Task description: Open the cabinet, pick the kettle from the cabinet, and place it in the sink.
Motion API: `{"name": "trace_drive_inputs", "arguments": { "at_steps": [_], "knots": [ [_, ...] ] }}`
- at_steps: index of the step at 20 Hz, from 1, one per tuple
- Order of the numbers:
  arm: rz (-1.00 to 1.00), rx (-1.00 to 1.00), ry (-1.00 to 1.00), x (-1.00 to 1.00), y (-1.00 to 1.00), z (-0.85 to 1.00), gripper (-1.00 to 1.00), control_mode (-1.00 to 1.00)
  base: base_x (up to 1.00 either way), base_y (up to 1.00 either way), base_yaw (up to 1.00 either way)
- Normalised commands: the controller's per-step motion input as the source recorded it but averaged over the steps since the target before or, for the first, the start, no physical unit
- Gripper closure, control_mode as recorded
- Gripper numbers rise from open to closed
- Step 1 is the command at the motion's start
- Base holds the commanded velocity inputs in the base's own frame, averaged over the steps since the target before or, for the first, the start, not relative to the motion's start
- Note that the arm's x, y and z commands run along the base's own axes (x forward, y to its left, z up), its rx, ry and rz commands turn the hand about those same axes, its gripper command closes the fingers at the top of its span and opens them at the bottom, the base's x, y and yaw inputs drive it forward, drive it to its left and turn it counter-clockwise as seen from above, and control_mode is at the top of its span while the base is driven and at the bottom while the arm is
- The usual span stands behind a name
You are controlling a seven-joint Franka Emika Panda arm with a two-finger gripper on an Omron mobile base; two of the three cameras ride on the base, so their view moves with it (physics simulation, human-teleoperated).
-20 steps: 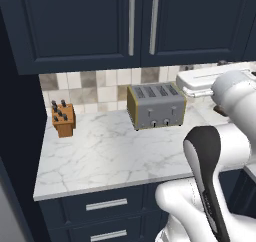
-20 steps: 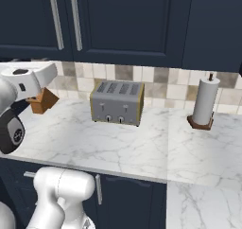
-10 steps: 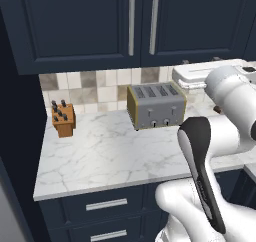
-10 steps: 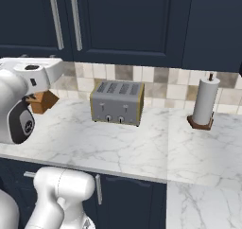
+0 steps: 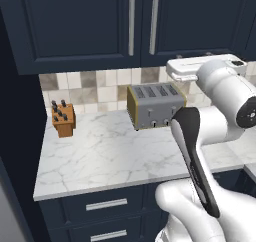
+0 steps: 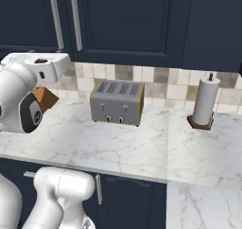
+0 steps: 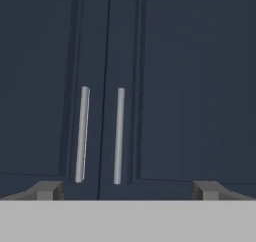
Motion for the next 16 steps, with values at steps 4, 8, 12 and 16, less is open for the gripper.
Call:
{"name": "trace_drive_inputs", "arguments": {
  "at_steps": [4, 8, 12, 16],
  "knots": [
    [0.0, 0.0, 0.0, 0.41, 0.01, 0.0, -1.0, -1.0, 0.0, 0.0, 0.0],
    [0.0, 0.0, 0.0, 0.39, 0.0, 0.0, -1.0, -1.0, 0.0, 0.0, 0.0],
    [0.0, 0.0, 0.0, 0.41, 0.02, 0.0, -1.0, -1.0, 0.0, 0.0, 0.0],
    [0.0, 0.0, 0.0, 0.39, 0.06, 0.0, -1.0, -1.0, 0.0, 0.0, 0.0]
  ]
}}
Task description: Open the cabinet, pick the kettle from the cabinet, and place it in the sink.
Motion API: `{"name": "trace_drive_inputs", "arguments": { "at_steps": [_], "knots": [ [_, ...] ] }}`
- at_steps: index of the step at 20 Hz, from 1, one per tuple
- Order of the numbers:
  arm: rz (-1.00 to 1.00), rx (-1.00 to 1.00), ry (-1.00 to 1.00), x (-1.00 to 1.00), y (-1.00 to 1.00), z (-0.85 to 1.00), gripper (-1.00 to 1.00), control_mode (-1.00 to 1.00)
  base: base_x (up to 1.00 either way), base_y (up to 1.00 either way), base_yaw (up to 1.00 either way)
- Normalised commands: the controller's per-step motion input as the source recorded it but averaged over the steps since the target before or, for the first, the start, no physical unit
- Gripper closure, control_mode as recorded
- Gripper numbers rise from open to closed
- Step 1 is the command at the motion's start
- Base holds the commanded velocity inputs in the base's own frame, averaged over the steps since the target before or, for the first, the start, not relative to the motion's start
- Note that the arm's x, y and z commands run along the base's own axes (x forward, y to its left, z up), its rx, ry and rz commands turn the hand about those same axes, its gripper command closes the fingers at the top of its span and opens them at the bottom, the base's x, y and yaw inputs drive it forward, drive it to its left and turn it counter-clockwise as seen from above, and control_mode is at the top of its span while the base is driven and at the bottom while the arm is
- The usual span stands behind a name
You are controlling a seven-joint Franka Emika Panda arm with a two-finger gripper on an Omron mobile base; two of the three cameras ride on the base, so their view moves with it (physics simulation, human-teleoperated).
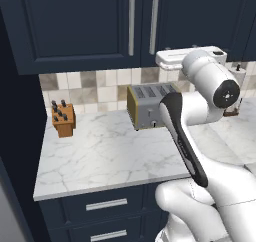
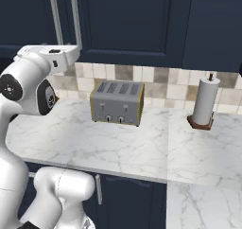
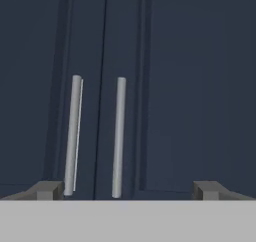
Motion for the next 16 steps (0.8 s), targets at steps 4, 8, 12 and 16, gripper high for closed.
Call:
{"name": "trace_drive_inputs", "arguments": {
  "at_steps": [4, 8, 12, 16],
  "knots": [
    [0.0, 0.0, 0.0, 0.38, 0.08, 0.0, -1.0, -1.0, 0.0, 0.0, 0.0],
    [0.0, 0.0, 0.0, 0.38, 0.09, 0.0, -1.0, -1.0, 0.0, 0.0, 0.0],
    [0.0, 0.0, 0.0, 0.39, 0.05, 0.0, -1.0, -1.0, 0.0, 0.0, 0.0],
    [0.0, 0.0, 0.0, 0.39, 0.0, 0.0, -1.0, -1.0, 0.0, 0.0, 0.0]
  ]
}}
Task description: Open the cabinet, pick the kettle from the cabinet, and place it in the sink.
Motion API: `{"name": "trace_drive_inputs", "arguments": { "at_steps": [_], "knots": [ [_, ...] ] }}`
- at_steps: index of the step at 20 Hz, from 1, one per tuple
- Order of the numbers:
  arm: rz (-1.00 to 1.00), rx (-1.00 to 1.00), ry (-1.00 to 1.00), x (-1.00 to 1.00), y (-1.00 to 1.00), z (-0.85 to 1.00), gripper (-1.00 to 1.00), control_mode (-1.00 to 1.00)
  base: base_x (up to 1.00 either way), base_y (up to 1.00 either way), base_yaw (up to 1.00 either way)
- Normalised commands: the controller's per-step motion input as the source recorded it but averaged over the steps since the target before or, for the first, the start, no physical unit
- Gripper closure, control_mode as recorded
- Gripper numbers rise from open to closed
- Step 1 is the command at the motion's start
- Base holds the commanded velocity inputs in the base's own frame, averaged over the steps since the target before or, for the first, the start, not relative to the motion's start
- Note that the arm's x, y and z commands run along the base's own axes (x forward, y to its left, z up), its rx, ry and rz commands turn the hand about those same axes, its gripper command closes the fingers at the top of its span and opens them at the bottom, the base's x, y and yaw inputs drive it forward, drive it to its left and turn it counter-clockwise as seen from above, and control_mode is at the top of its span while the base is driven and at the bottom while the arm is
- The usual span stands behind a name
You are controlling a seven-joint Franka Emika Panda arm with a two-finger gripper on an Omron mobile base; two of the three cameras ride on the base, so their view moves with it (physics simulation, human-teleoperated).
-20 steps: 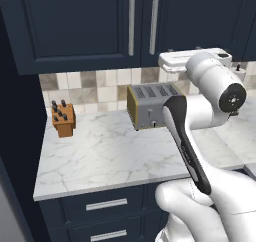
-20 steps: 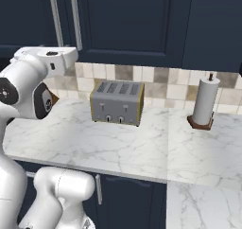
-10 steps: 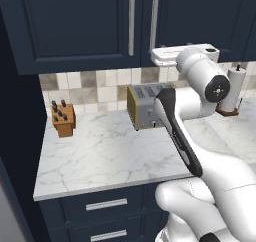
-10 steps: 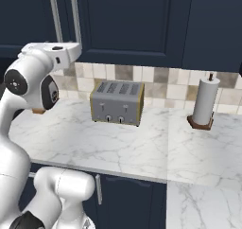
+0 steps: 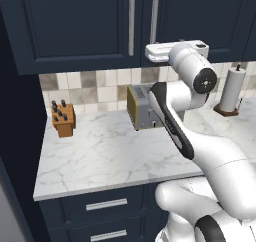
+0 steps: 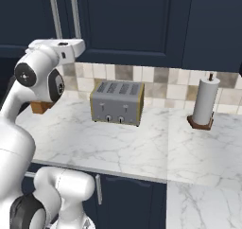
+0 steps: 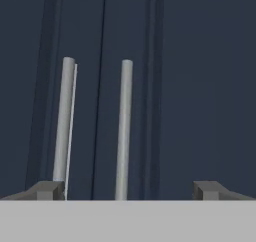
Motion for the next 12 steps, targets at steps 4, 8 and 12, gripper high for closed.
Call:
{"name": "trace_drive_inputs", "arguments": {
  "at_steps": [4, 8, 12],
  "knots": [
    [0.0, 0.0, 0.0, 0.4, 0.02, 0.0, -1.0, -1.0, 0.0, 0.0, 0.0],
    [0.0, 0.0, 0.0, 0.39, 0.06, 0.0, -1.0, -1.0, 0.0, 0.0, 0.0],
    [0.0, 0.0, 0.0, 0.38, 0.09, 0.0, -1.0, -1.0, 0.0, 0.0, 0.0]
  ]
}}
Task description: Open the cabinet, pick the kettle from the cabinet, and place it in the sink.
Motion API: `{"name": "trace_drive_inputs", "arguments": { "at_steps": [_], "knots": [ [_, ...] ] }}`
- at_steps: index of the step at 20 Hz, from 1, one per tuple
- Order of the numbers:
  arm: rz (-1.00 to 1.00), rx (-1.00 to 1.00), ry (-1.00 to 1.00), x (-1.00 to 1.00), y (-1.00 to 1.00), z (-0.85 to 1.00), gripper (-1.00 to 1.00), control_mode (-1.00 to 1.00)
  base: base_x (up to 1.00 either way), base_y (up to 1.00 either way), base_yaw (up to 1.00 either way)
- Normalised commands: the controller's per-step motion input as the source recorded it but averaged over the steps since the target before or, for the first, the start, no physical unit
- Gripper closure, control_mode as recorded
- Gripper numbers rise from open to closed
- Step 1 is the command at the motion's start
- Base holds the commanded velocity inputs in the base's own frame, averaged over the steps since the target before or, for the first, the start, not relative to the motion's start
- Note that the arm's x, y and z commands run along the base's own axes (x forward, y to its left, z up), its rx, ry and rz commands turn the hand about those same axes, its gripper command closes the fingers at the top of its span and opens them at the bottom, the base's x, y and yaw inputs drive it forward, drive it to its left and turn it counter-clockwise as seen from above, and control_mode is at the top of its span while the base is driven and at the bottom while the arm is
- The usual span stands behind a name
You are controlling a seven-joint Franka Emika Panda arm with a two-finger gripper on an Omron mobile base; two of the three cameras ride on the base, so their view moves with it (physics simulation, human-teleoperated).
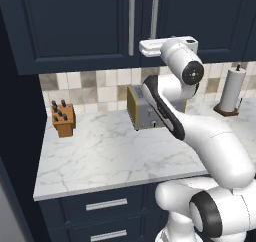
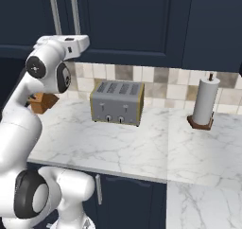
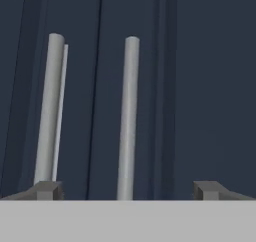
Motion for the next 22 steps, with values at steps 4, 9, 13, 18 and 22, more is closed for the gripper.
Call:
{"name": "trace_drive_inputs", "arguments": {
  "at_steps": [4, 9, 13, 18, 22],
  "knots": [
    [0.0, 0.0, 0.0, 0.37, 0.05, 0.0, -1.0, -1.0, 0.0, 0.0, 0.0],
    [0.0, 0.0, 0.0, 0.39, 0.02, 0.0, -1.0, -1.0, 0.0, 0.0, 0.0],
    [0.0, 0.0, 0.0, 0.43, 0.0, 0.0, -1.0, -1.0, 0.0, 0.0, 0.0],
    [0.0, 0.0, 0.0, 0.43, 0.0, 0.0, -1.0, -1.0, 0.0, 0.0, 0.0],
    [0.0, 0.0, 0.0, 0.46, 0.0, 0.0, -1.0, -1.0, 0.0, 0.0, 0.0]
  ]
}}
